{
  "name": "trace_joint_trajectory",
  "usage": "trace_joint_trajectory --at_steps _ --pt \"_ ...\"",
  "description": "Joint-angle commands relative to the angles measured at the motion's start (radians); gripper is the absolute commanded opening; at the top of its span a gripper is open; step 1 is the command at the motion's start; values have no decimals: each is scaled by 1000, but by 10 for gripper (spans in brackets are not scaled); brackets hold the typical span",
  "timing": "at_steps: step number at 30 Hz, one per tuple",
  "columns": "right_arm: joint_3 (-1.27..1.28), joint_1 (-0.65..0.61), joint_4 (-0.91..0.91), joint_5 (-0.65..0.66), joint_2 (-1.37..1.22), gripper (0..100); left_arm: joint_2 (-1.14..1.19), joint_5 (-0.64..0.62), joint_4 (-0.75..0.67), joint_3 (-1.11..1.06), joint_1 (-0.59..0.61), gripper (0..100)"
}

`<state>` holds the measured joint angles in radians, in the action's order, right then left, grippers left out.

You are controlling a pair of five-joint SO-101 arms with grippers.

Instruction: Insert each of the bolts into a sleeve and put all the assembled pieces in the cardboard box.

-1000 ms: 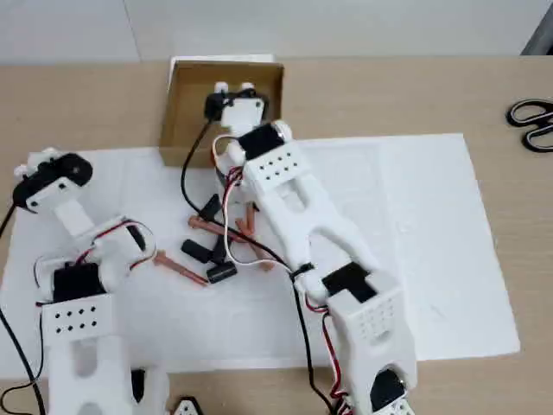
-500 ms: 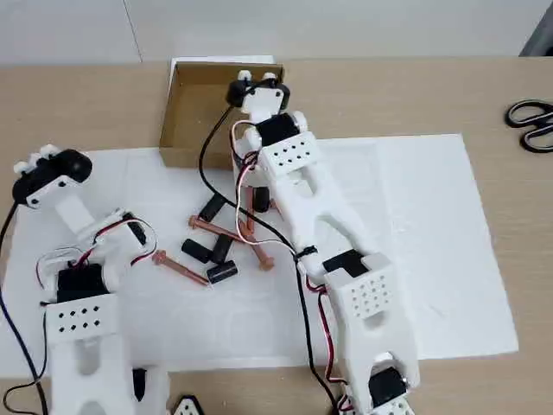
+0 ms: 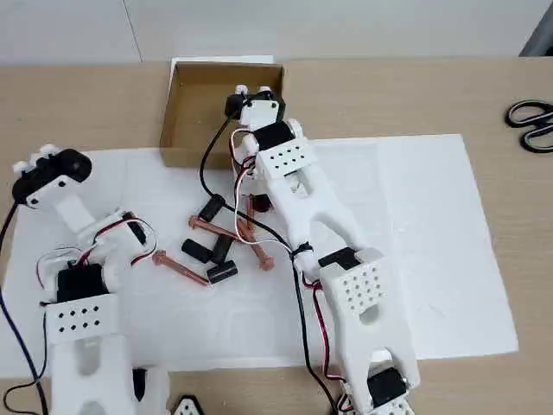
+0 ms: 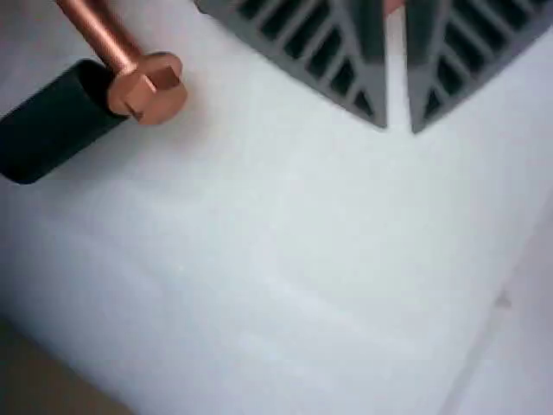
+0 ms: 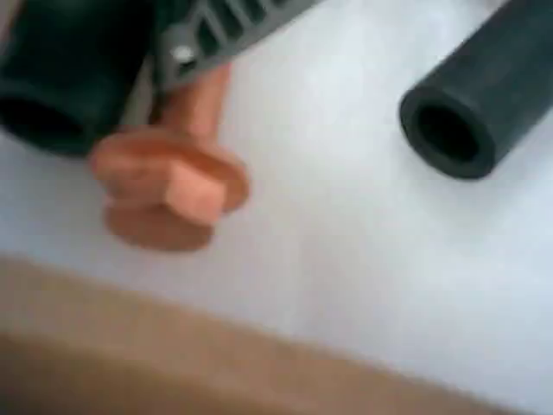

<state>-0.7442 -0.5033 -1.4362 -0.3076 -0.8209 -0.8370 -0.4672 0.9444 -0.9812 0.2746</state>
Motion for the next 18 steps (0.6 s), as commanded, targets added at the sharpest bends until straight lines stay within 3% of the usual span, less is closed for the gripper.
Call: trace_joint_trajectory --at_steps 1,13,18 --pt "-35 12 15 8 -13 226 -3 -5 -21 4 -2 8" --pt "-35 33 104 126 -35 225 -3 -5 -18 2 -2 8" --pt "-35 33 107 210 -36 95 -3 -5 -18 2 -2 7"
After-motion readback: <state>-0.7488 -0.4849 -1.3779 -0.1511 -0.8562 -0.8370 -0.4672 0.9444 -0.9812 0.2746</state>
